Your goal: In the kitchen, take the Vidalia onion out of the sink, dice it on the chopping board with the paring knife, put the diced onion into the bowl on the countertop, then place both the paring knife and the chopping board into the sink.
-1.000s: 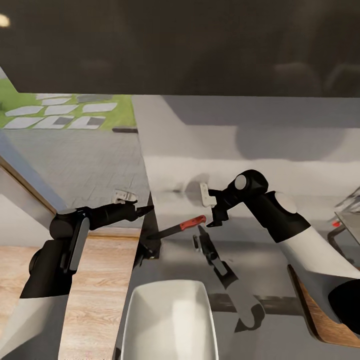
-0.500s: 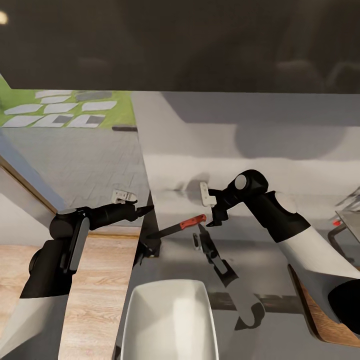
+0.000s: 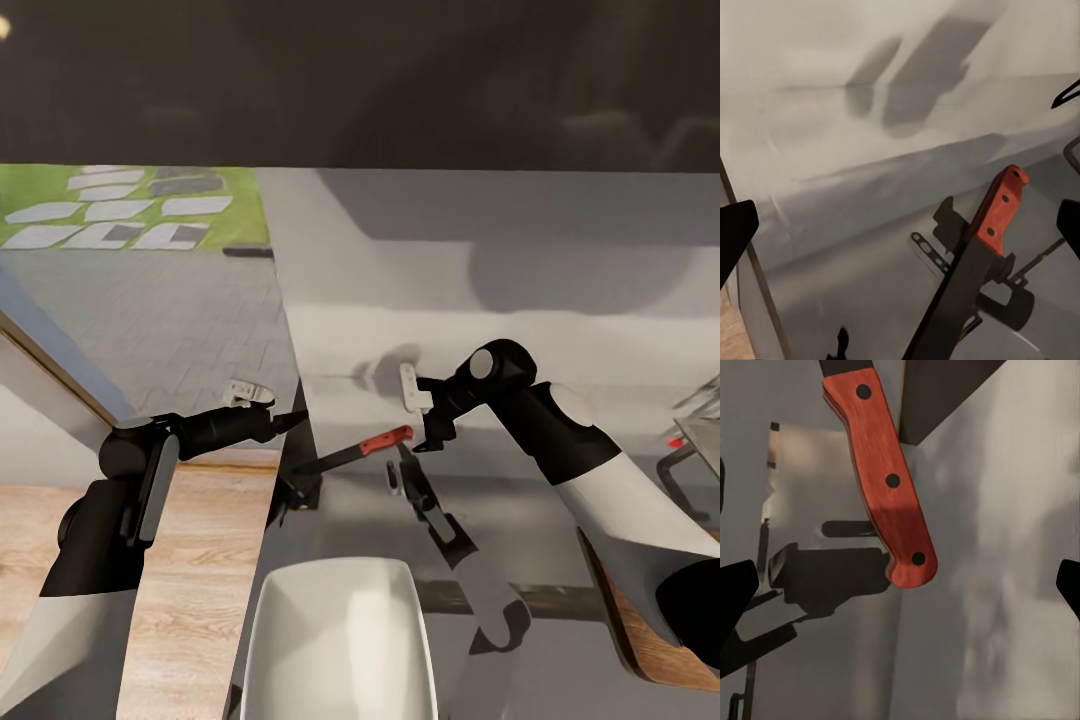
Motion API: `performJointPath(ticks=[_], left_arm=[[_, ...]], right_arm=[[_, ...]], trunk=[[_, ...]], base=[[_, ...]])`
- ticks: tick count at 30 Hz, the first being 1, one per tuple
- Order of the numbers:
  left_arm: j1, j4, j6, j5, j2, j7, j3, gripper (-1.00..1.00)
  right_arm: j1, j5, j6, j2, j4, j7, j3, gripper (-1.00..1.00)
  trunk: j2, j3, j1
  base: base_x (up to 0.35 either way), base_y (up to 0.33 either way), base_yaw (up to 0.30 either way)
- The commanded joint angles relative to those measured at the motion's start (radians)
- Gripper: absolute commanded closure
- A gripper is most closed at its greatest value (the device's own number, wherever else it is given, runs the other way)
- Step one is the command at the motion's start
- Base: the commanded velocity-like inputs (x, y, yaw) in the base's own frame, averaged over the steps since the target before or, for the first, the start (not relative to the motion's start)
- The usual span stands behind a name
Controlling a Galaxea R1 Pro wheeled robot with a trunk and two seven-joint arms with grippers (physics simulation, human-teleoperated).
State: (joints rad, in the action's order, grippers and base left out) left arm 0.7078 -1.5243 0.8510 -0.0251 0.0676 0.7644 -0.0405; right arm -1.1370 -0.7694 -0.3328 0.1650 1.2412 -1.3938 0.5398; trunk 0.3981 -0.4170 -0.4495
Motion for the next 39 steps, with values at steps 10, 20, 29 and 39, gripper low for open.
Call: performJointPath(ticks=[10,20,29,39], left_arm=[[0.001,0.000,0.008,-0.003,0.000,0.002,-0.001,-1.00],[0.001,0.000,0.008,-0.003,0.000,0.001,-0.001,-1.00],[0.001,0.000,0.008,-0.003,0.000,0.001,-0.001,-1.00],[0.001,0.000,0.008,-0.003,0.000,0.001,-0.001,-1.00]], right_arm=[[-0.001,-0.002,-0.009,-0.003,0.001,-0.002,0.002,-1.00],[-0.001,-0.002,-0.009,-0.026,0.001,-0.002,0.002,-1.00],[-0.001,-0.002,-0.009,-0.041,0.002,-0.001,0.002,-1.00],[-0.001,-0.002,-0.009,-0.044,0.004,0.014,0.003,-1.00]], trunk=[[0.002,-0.012,-0.001],[0.002,-0.023,-0.001],[0.002,-0.032,-0.001],[0.002,-0.041,-0.001]], base=[[0.000,0.000,0.000],[0.000,0.000,0.000],[0.000,0.000,0.000],[0.000,0.000,0.000]])
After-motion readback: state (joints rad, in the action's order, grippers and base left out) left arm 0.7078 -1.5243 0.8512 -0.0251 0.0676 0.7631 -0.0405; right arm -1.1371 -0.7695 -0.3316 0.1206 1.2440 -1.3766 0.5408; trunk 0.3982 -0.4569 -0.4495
